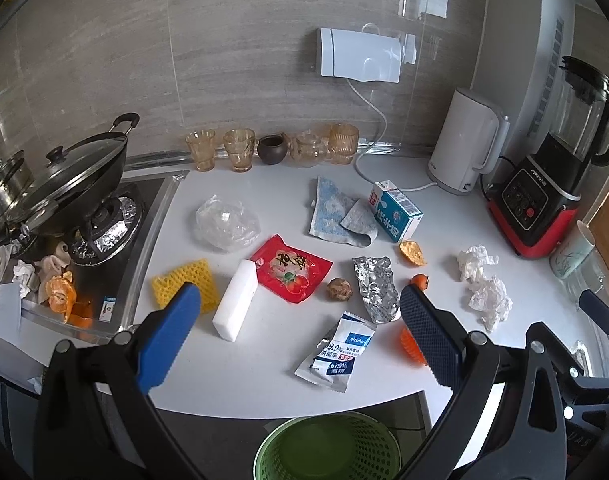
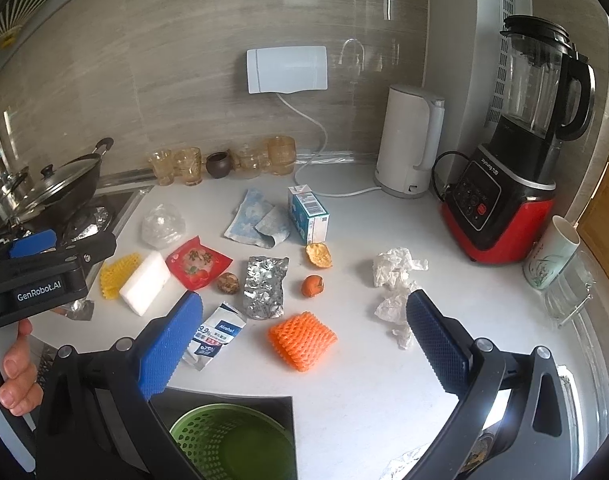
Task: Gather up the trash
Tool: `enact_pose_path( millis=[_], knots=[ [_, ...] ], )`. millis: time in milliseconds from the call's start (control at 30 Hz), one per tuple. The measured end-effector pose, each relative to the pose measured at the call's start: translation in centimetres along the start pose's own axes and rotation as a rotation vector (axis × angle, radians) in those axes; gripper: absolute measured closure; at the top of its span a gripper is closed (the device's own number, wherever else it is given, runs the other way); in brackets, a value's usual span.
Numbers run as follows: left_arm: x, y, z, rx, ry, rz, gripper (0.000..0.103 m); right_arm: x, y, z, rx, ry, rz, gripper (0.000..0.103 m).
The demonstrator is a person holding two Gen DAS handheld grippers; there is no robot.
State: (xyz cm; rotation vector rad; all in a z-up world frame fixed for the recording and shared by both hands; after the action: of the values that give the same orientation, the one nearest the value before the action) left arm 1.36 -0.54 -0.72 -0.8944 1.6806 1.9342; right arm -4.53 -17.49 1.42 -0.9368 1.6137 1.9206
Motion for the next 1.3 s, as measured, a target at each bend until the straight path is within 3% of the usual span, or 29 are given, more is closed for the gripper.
enact_pose_path(
  millis=[1300],
  knots=[
    [0.08, -0.26, 0.67, 0.005, 0.002, 0.009, 0.008, 0.08, -0.33, 1.01, -0.002, 0.008, 0.005, 0.002]
  ],
)
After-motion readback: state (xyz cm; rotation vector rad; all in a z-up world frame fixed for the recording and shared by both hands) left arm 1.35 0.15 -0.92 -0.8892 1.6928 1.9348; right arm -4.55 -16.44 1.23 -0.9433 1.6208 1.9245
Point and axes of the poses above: each gripper's, at about its wrist camera, not at the fingertips, and y roughly against the way its jaws point, z to its left, x to its underside, the point moved 1 cm from there along -y, roughly the way its jaws point, and after that the axes turned 7 degrees about -x, right-handed, at the moved point
